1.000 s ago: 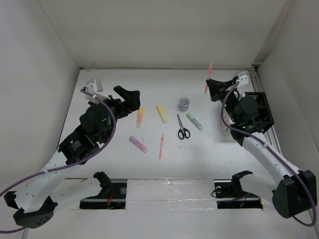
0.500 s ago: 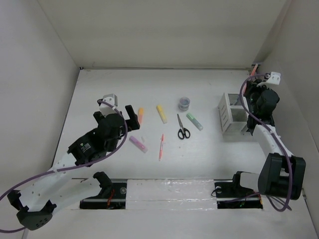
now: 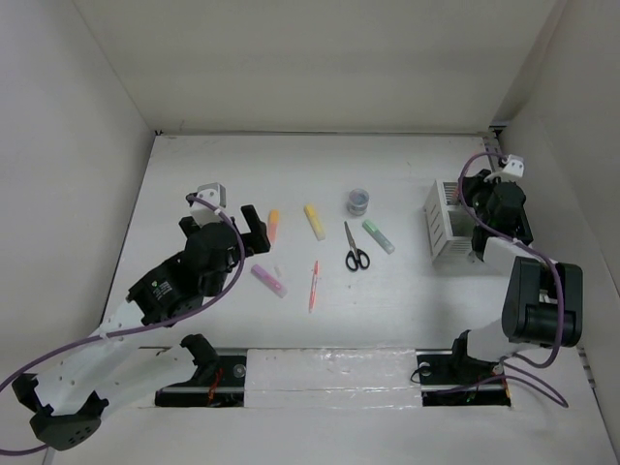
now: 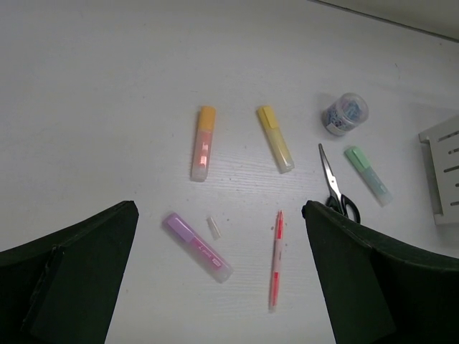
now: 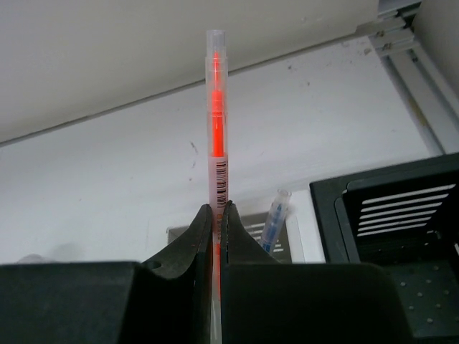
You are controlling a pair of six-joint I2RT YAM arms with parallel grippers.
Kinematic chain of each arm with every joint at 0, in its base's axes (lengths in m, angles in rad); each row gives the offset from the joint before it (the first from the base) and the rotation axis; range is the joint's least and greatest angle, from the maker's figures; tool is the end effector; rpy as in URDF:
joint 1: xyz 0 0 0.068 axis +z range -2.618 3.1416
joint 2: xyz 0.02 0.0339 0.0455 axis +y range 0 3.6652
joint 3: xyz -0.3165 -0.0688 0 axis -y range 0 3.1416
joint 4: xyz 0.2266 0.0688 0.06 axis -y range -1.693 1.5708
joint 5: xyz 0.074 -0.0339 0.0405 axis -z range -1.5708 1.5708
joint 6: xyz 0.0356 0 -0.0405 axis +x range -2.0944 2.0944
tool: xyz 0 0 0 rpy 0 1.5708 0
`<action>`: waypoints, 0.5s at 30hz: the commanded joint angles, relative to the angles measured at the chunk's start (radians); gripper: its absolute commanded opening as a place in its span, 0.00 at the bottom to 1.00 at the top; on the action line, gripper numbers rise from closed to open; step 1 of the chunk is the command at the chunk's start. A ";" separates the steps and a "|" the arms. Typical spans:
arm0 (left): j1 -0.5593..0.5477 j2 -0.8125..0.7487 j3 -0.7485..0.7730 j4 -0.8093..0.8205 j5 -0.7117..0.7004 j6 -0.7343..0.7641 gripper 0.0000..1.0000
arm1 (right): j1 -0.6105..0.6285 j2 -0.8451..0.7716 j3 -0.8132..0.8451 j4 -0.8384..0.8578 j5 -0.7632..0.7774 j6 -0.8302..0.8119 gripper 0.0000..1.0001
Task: Sort the stationery into containers
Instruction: Place the pen in the storage box.
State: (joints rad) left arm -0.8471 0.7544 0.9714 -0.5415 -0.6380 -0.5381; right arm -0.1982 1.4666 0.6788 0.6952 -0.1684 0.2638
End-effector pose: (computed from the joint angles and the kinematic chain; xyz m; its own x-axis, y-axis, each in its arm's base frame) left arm 0.0788 -0.0571 0.4049 -0.2982 -0.2842 -0.9112 0.0877 0.9424 -0.3227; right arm 0.2934 -0.0528 0.2999 -0.0796 0.2782 -0.9572 0.0531 0.9601 0.2746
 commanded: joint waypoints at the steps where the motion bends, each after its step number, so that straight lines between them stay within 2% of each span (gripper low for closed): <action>1: 0.000 -0.010 -0.002 0.031 0.001 0.017 1.00 | -0.009 0.005 -0.018 0.102 -0.043 0.051 0.00; 9: 0.000 -0.010 -0.002 0.031 0.001 0.017 1.00 | -0.009 -0.015 -0.068 0.083 -0.052 0.071 0.02; 11: 0.000 -0.010 -0.002 0.031 0.011 0.017 1.00 | -0.009 -0.026 -0.068 0.073 -0.052 0.071 0.14; 15: 0.000 -0.010 -0.002 0.031 0.011 0.017 1.00 | -0.009 -0.044 -0.068 0.073 -0.062 0.071 0.44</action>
State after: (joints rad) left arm -0.8471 0.7540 0.9714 -0.5404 -0.6285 -0.5323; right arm -0.2020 1.4563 0.6102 0.7208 -0.2058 0.3313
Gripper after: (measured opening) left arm 0.997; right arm 0.413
